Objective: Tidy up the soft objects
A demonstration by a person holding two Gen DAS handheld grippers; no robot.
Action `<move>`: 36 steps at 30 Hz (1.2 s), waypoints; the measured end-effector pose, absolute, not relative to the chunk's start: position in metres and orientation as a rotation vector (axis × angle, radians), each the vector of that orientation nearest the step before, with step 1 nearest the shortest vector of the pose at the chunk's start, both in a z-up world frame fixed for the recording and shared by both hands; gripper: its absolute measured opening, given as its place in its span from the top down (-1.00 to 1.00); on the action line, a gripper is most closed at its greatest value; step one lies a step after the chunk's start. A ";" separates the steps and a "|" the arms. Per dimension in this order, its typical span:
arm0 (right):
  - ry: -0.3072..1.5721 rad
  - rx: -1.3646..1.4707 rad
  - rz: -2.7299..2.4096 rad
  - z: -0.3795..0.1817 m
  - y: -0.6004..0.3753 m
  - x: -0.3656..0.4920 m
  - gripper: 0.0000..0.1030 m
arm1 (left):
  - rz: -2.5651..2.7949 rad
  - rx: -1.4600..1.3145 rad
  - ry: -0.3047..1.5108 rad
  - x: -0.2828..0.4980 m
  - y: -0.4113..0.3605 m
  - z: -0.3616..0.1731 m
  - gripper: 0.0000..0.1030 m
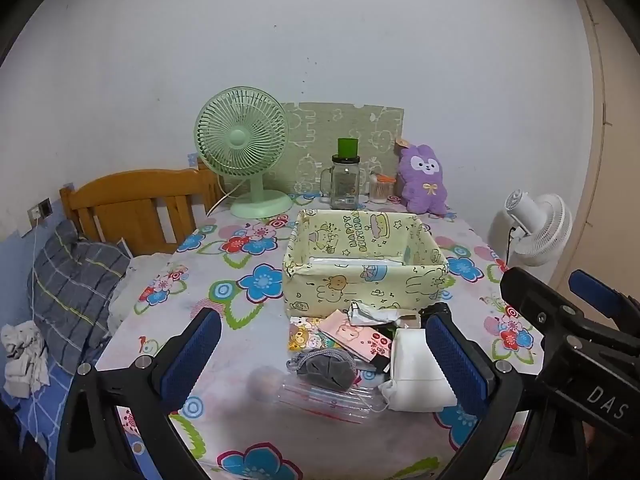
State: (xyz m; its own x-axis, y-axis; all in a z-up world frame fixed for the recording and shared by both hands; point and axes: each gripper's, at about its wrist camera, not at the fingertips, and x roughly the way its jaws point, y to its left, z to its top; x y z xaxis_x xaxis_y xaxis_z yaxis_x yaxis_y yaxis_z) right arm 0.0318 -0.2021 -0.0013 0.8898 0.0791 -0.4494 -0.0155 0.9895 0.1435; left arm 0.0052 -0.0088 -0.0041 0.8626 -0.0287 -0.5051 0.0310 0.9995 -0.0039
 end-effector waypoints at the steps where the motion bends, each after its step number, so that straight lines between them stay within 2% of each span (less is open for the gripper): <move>1: 0.467 0.138 0.044 -0.002 -0.198 0.031 -0.89 | -0.033 0.002 0.529 0.005 -0.009 -0.004 -0.98; 9: 0.441 0.105 0.017 -0.001 -0.159 0.023 -0.90 | -0.046 -0.018 0.532 0.005 -0.006 -0.004 -0.97; 36: 0.427 0.056 -0.043 0.002 -0.151 0.026 -0.86 | -0.051 -0.036 0.542 0.010 -0.004 -0.008 -0.94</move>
